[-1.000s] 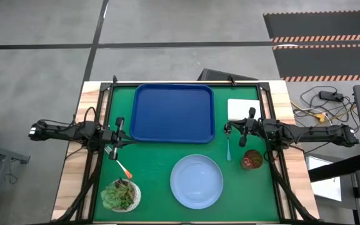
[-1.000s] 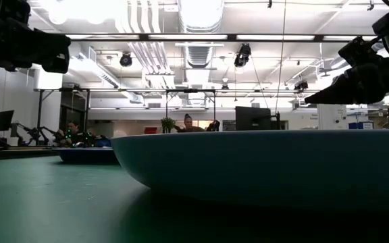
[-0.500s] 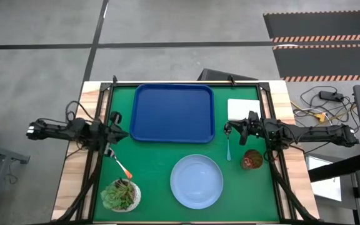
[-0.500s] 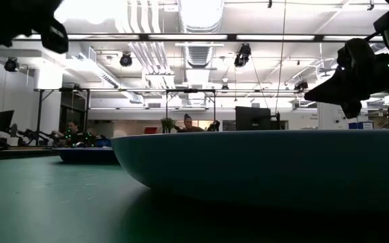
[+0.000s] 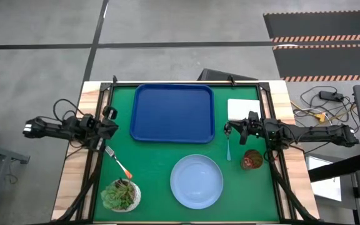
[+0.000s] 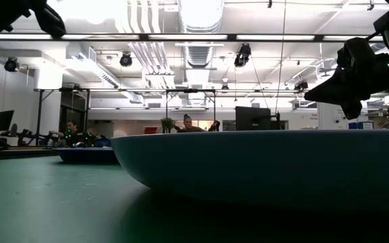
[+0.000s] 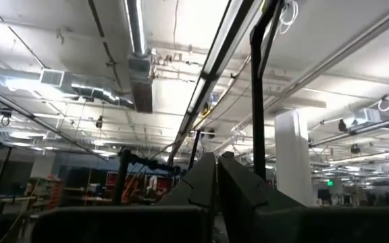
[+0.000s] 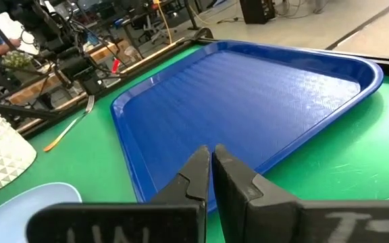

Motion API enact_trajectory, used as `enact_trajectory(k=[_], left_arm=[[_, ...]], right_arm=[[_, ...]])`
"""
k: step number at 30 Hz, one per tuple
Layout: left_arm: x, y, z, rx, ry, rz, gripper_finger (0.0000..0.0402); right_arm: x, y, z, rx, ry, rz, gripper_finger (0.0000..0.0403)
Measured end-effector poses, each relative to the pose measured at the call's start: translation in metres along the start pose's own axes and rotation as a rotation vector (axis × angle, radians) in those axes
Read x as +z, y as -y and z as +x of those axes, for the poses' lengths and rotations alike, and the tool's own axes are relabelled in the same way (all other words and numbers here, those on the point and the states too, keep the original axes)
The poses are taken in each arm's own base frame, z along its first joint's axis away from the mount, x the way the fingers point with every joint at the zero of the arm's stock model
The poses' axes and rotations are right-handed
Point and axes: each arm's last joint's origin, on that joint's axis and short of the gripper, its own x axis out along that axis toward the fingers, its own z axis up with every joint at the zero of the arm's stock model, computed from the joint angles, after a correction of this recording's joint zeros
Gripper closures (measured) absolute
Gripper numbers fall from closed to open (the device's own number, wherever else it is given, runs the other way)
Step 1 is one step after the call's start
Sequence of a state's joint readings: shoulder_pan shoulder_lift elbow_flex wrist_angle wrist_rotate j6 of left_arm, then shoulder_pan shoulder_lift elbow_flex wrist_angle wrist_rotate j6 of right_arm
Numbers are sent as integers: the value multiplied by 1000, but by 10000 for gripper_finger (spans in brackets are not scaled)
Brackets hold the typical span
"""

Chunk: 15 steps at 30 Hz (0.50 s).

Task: Pick and place plate/cup/fork/spoon on tray
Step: Put the blue plate on the blue tray

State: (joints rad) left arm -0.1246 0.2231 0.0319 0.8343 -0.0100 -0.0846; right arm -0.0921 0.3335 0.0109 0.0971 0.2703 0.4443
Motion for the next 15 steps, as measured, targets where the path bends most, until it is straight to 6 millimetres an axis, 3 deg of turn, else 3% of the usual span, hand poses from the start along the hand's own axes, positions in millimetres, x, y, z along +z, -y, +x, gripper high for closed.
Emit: enact_trajectory(k=[6, 15], left_arm=[[8, 0, 17, 24, -5, -68, 402], [8, 0, 90, 97, -151, -160, 402]], right_arm=[[16, -8, -2, 83, 163, -67, 394], [31, -13, -7, 115, 335, -220, 394]])
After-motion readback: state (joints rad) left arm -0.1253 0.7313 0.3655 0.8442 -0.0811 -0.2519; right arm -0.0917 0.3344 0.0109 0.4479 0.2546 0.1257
